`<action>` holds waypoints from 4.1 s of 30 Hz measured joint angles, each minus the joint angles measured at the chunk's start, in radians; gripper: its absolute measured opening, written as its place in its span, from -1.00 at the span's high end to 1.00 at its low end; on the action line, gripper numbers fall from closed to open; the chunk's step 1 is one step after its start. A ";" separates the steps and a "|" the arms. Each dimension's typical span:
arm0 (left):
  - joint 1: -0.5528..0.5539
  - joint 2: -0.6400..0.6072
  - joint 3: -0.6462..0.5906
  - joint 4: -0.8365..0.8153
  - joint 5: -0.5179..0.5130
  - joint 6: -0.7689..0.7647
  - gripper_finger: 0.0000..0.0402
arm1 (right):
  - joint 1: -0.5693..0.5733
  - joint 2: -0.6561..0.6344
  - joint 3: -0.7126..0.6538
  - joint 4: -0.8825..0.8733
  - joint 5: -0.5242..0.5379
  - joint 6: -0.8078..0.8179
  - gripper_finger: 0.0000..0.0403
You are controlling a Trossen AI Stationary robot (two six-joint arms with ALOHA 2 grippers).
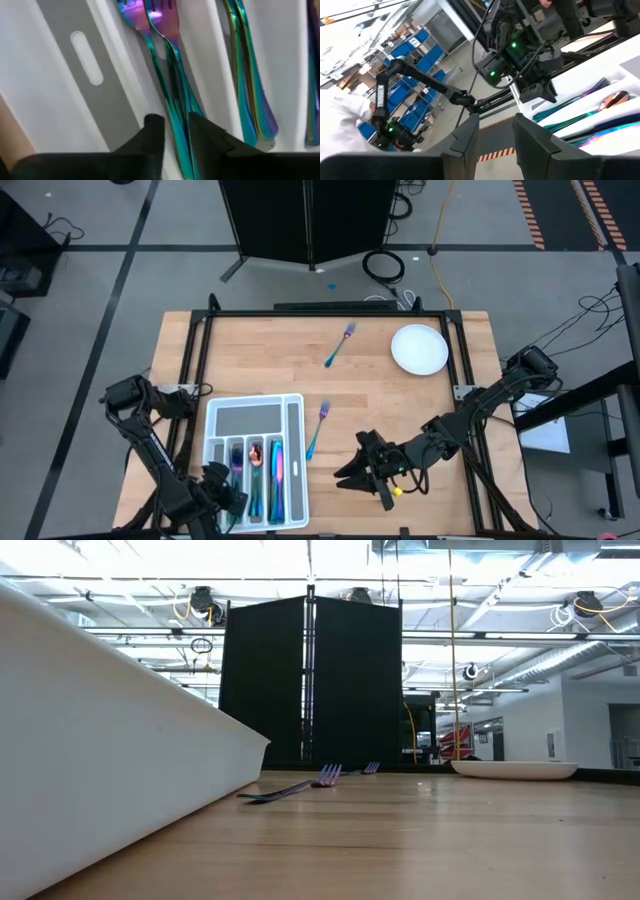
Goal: Sort silverware
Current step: Put the bottom right iridescent fork into the cutlery tray, then put the bottom iridescent fork into the cutlery tray
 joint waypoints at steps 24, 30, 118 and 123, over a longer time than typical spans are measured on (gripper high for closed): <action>0.222 -0.334 0.020 -0.133 -0.384 0.871 0.23 | -0.013 0.000 0.000 -0.107 -0.014 0.043 0.48; 0.472 -0.394 0.021 0.039 -0.369 1.241 0.23 | -0.013 0.000 0.000 -0.261 -0.014 0.154 0.48; 1.389 -0.493 0.800 -0.371 -0.050 1.963 0.23 | -0.417 0.195 0.044 -0.574 -0.097 0.557 0.48; 1.345 -0.613 0.751 -0.426 -0.102 1.913 0.23 | -0.427 0.326 0.167 -0.609 -0.100 0.572 0.48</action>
